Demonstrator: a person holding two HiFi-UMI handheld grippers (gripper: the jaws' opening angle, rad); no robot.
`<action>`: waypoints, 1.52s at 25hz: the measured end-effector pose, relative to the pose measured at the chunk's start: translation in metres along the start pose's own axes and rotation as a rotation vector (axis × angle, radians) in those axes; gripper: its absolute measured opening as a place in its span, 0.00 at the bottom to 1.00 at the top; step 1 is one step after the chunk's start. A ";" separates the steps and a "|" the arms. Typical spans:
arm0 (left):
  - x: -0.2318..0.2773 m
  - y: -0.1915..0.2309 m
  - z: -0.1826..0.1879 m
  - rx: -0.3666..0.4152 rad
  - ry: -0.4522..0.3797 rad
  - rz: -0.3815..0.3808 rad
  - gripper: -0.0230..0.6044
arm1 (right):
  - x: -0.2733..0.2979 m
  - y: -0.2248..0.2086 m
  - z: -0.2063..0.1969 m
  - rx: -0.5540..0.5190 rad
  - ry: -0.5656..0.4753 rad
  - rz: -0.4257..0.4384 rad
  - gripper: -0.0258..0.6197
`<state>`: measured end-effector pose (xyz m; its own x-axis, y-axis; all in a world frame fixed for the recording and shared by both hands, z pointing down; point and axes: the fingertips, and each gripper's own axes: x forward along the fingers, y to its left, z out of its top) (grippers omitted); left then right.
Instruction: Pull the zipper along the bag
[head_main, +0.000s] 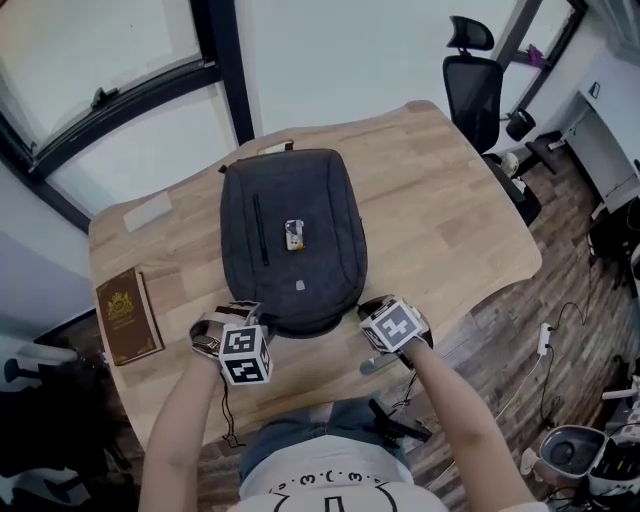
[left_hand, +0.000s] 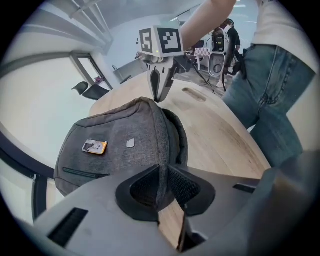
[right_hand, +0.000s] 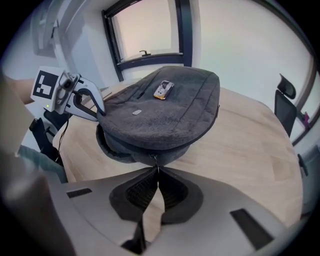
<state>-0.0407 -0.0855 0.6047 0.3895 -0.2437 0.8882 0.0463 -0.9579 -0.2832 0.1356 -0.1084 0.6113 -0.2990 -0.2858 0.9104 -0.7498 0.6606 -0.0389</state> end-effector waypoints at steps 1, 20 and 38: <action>0.001 0.000 -0.001 0.003 0.016 0.007 0.13 | 0.002 -0.004 0.000 -0.031 0.007 0.004 0.13; 0.006 0.003 -0.008 -0.023 0.300 0.104 0.12 | 0.024 -0.087 0.023 -0.476 0.041 0.180 0.14; 0.020 0.040 0.111 -0.602 0.118 0.178 0.29 | 0.033 -0.084 0.031 -0.516 0.067 0.330 0.12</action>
<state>0.0714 -0.1122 0.5710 0.2382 -0.3891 0.8898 -0.5480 -0.8103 -0.2077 0.1707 -0.1948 0.6320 -0.4166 0.0237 0.9088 -0.2366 0.9624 -0.1336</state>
